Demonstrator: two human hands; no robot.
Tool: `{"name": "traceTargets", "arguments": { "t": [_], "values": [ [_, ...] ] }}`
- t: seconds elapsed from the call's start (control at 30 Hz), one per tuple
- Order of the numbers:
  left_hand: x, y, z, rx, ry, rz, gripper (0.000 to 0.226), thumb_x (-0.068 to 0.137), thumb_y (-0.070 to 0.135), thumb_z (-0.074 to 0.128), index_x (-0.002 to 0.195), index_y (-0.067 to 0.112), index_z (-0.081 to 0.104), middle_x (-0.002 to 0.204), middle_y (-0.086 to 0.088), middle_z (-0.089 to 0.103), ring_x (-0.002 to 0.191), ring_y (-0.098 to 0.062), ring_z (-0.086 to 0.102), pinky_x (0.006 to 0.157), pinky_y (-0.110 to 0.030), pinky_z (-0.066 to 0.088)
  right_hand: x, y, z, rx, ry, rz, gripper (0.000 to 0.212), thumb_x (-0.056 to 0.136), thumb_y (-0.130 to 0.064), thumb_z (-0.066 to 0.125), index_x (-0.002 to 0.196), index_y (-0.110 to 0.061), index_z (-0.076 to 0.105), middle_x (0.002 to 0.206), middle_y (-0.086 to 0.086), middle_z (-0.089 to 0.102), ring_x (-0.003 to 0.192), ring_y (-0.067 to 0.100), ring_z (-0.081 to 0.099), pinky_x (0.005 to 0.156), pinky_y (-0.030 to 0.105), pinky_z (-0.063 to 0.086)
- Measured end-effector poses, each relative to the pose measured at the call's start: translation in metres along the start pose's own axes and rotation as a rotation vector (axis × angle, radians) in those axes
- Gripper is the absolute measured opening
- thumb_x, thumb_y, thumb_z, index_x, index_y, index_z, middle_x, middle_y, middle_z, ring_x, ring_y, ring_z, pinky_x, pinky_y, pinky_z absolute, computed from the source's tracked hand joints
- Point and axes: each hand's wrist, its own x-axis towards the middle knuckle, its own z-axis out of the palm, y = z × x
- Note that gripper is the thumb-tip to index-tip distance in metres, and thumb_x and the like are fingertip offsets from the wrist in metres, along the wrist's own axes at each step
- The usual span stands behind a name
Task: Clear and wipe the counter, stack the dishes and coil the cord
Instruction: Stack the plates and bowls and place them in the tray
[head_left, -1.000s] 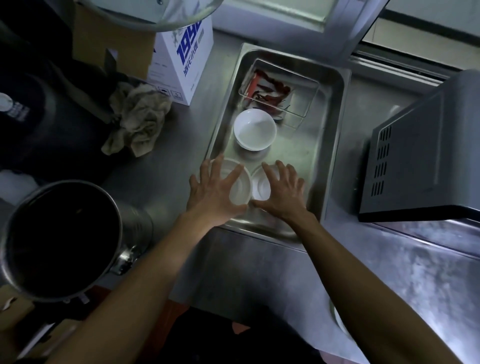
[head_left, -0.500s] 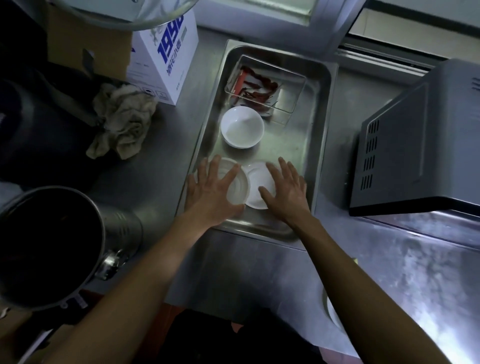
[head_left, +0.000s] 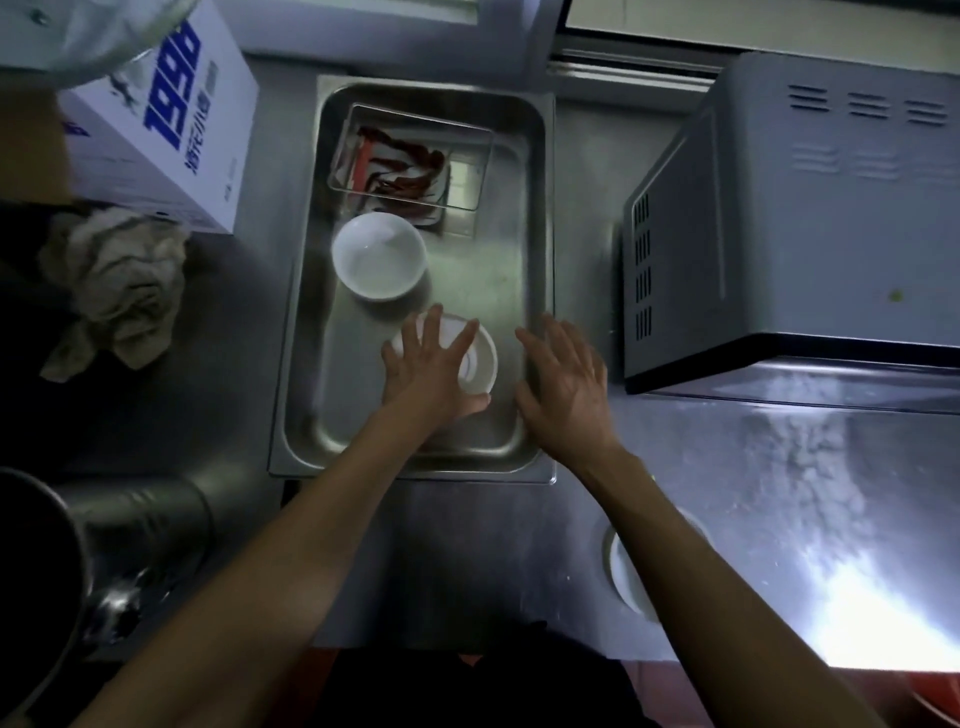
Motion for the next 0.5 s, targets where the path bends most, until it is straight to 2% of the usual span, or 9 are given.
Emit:
{"name": "traceTargets", "arguments": {
  "t": [0.17, 0.5],
  "values": [
    [0.006, 0.004, 0.009, 0.045, -0.006, 0.007, 0.109, 0.070, 0.071, 0.070, 0.155, 0.043, 0.008, 0.165, -0.008, -0.003, 0.149, -0.042, 0.001, 0.111, -0.071, 0.018, -0.004, 0.008, 0.001, 0.017, 0.015, 0.005, 0.059, 0.091, -0.022, 0.060, 0.147, -0.021, 0.042, 0.160, 0.011, 0.030, 0.150, 0.030, 0.019, 0.116, 0.055, 0.022],
    [0.003, 0.001, 0.017, 0.059, 0.004, -0.030, 0.104, 0.070, 0.071, 0.069, 0.154, 0.042, 0.013, 0.166, -0.008, -0.005, 0.150, -0.041, -0.002, 0.111, -0.072, 0.018, -0.012, 0.010, 0.007, 0.009, 0.019, -0.017, 0.057, 0.088, -0.019, 0.064, 0.144, -0.019, 0.047, 0.156, 0.013, 0.036, 0.147, 0.032, 0.025, 0.113, 0.054, 0.027]
  ]
}}
